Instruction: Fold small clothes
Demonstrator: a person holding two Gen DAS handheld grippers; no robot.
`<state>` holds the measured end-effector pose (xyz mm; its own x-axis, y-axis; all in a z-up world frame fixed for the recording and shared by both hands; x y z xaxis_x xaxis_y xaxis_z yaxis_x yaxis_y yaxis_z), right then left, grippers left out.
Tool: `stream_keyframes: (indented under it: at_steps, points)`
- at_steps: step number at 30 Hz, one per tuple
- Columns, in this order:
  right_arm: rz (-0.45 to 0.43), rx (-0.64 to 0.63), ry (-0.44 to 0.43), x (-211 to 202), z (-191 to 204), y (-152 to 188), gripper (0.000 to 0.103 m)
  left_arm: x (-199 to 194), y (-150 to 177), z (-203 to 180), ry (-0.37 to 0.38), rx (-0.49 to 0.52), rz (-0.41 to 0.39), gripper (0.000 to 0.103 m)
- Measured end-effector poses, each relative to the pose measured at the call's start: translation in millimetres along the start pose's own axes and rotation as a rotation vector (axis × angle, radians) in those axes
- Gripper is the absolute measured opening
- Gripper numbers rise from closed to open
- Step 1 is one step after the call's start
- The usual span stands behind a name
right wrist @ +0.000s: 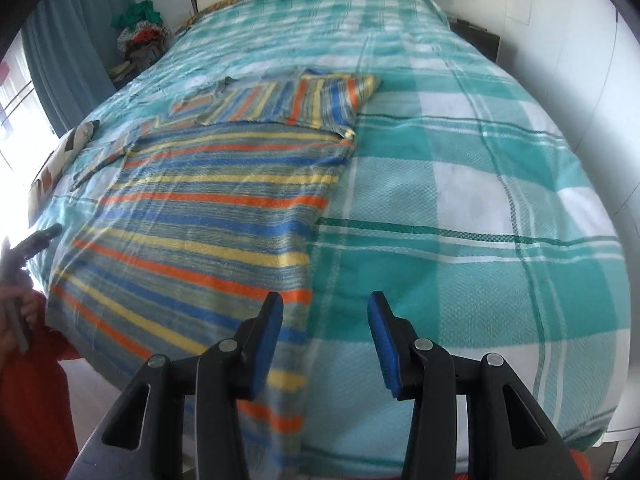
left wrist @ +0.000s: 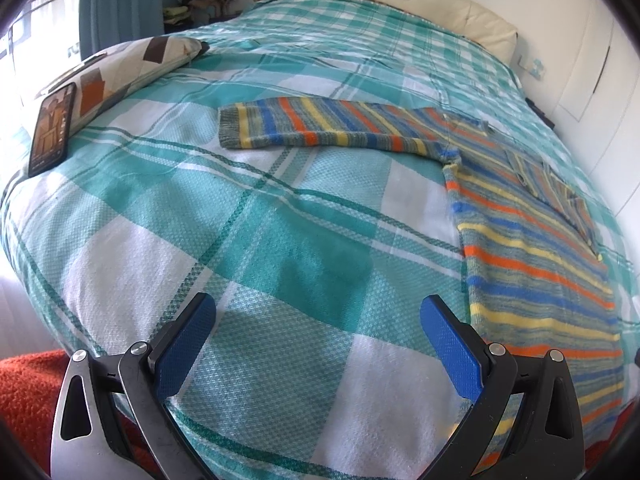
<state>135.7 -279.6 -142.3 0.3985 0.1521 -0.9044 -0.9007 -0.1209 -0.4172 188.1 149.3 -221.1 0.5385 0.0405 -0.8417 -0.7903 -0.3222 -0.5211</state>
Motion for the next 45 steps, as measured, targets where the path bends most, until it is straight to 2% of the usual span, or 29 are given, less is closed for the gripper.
stream_keyframes:
  at_steps: [5, 11, 18, 22, 29, 35, 40, 45]
  points:
    - [-0.044, 0.017, 0.005, -9.4, 12.7, 11.5, 0.044, 5.8, 0.3, -0.8, -0.011, -0.002, 0.021, 0.102]
    - [-0.135, 0.116, 0.033, -16.7, 5.2, 10.3, 0.044, 10.6, 3.4, -2.3, -0.035, 0.02, 0.037, 0.102]
    - [-0.137, 0.137, 0.046, -10.5, -0.5, 11.1, 0.047, 12.5, 6.9, -7.1, -0.076, 0.067, 0.042, 0.102]
    - [-0.169, 0.125, 0.058, -14.5, 2.2, 10.7, 0.048, 10.0, 6.2, -5.1, -0.057, 0.056, 0.04, 0.102]
    - [-0.173, 0.102, 0.059, -14.8, 6.0, 11.6, 0.049, 3.3, 2.6, 0.9, 0.035, -0.021, 0.03, 0.102]
    - [-0.177, 0.1, 0.052, -15.5, 7.5, 11.6, 0.049, -2.1, 4.7, -4.3, 0.047, -0.001, 0.027, 0.102]
    - [-0.177, 0.109, 0.04, -14.6, 6.1, 12.3, 0.049, -3.2, 7.3, -9.2, 0.024, 0.028, 0.023, 0.102]
    - [-0.181, 0.115, 0.038, -15.8, 5.0, 13.0, 0.049, -2.2, 6.6, -7.0, 0.022, 0.013, 0.023, 0.102]
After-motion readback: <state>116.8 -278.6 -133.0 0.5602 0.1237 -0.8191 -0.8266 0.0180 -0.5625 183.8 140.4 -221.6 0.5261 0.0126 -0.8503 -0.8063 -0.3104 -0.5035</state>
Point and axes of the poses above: each gripper's, at about its wrist camera, not at the fingertips, and x roughly the way its jaws point, z to its left, y to its underside, the point moved 5 cm from there along x, roughly the way its jaws point, and after that the axes turned 6 degrees about z, right-handed, at the moved point
